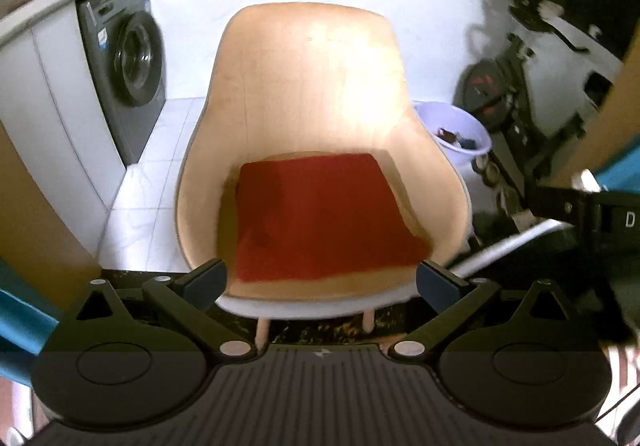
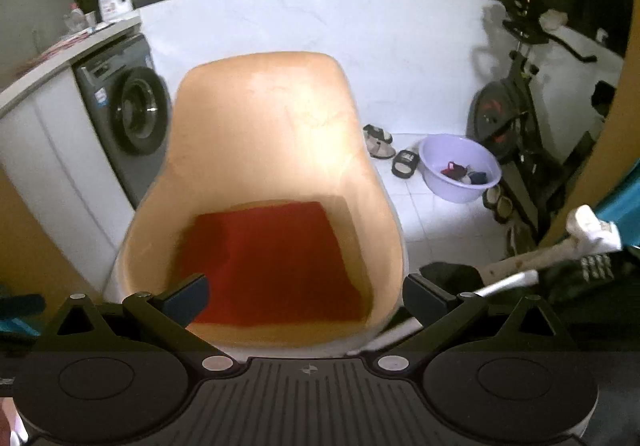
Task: Fold clothes
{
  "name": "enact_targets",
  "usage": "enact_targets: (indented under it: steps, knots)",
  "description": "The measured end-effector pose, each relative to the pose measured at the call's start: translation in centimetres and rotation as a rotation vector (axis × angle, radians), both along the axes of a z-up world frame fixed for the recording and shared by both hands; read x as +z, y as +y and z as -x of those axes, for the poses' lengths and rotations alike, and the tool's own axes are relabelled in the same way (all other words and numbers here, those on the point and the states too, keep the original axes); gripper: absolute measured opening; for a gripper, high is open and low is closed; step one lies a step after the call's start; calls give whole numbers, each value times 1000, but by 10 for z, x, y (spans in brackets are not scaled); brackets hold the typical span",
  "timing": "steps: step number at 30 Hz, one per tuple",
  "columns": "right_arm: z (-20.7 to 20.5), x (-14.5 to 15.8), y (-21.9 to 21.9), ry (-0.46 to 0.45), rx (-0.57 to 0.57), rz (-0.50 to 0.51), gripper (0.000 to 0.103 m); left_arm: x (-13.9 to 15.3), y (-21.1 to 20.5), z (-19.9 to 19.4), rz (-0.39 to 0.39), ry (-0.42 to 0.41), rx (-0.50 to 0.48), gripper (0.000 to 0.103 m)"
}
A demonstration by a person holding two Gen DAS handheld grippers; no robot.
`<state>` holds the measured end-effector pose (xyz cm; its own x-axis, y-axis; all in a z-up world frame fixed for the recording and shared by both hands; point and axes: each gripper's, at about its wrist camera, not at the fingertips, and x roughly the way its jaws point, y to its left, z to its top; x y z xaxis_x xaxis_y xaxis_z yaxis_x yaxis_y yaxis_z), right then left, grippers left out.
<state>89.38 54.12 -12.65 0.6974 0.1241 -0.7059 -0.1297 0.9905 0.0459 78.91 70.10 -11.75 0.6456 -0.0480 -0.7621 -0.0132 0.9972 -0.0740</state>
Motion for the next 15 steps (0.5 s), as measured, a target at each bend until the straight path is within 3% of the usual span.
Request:
enact_targets:
  steps: [6,15]
  knots:
    - [85,38,4,-20,-26,25,102,26,-14,41,-33,-15,-26,103]
    - [159,69,-6,-5,-33,31,102,50,-31,97,-38,-16,15,103]
